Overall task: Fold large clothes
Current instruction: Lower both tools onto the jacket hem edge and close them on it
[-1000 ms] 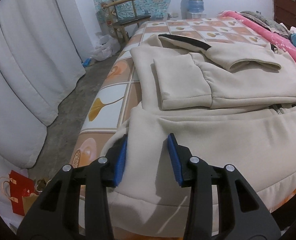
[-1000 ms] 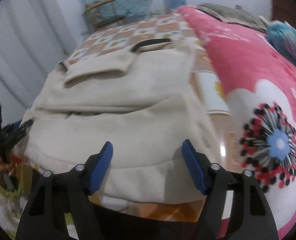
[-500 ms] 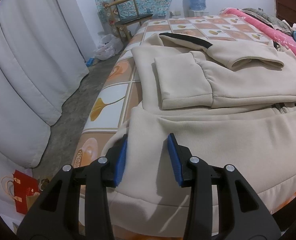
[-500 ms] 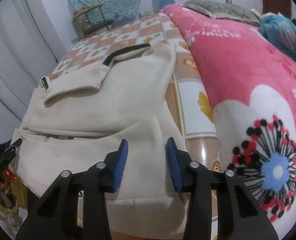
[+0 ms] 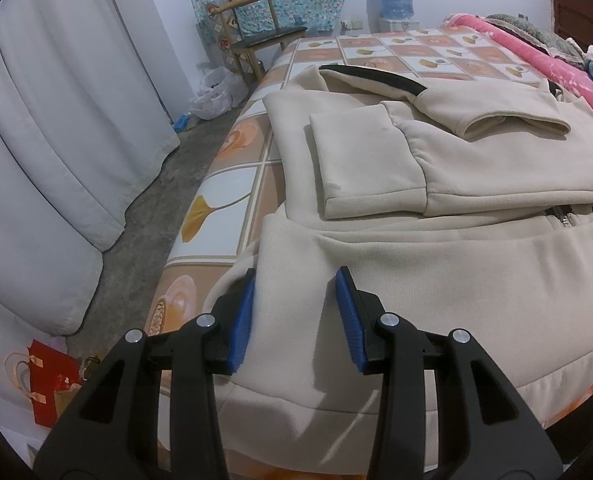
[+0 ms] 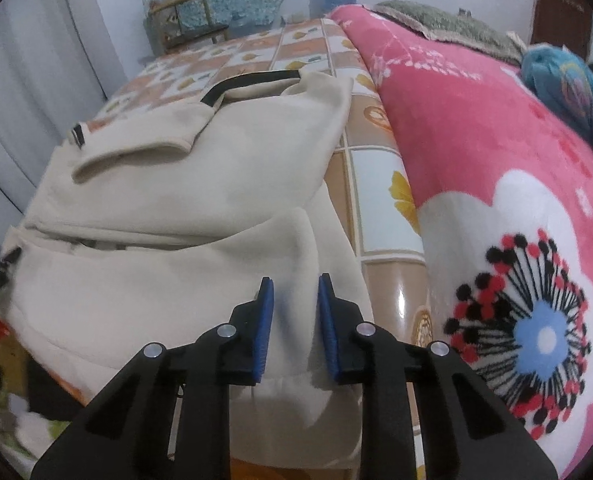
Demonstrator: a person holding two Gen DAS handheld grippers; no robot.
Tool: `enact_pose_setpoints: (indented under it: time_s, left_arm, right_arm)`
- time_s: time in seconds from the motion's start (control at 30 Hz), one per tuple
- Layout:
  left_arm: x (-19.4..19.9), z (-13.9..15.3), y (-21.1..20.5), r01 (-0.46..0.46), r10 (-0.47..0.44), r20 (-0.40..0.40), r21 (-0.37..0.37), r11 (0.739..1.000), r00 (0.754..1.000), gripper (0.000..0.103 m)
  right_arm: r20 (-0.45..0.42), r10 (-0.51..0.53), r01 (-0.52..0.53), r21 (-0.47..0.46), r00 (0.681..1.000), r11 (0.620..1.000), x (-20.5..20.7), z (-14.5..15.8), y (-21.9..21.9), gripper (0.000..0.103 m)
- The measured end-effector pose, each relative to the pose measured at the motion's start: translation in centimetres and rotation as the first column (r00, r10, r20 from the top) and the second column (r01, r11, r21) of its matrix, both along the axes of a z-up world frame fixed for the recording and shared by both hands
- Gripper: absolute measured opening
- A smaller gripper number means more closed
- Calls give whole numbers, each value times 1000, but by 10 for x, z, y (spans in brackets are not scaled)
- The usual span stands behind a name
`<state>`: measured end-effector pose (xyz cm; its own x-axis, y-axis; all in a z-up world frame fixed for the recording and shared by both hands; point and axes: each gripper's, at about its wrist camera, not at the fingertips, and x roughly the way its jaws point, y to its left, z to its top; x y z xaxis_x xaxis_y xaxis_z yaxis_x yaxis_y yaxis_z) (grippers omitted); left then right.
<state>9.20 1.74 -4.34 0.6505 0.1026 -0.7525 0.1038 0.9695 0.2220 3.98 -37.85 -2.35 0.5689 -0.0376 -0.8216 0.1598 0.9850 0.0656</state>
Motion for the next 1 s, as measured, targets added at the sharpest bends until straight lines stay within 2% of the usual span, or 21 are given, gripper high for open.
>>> enact_pose_setpoints:
  time_s: [0.13, 0.27, 1.0]
  left_arm:
    - [2, 0, 0, -8, 8, -3, 2, 1000, 1000, 38]
    - [1, -1, -2, -8, 8, 1, 16, 1000, 1000, 38]
    - [0, 0, -3, -9, 9, 3, 22, 1000, 1000, 38]
  right_arm:
    - [-2, 12, -12, -89, 1000, 996, 1, -1, 10, 22]
    - [-3, 14, -14, -133, 1000, 991, 0, -2, 14, 22]
    - [-16, -3, 0, -148, 1000, 989, 3, -3, 17, 22]
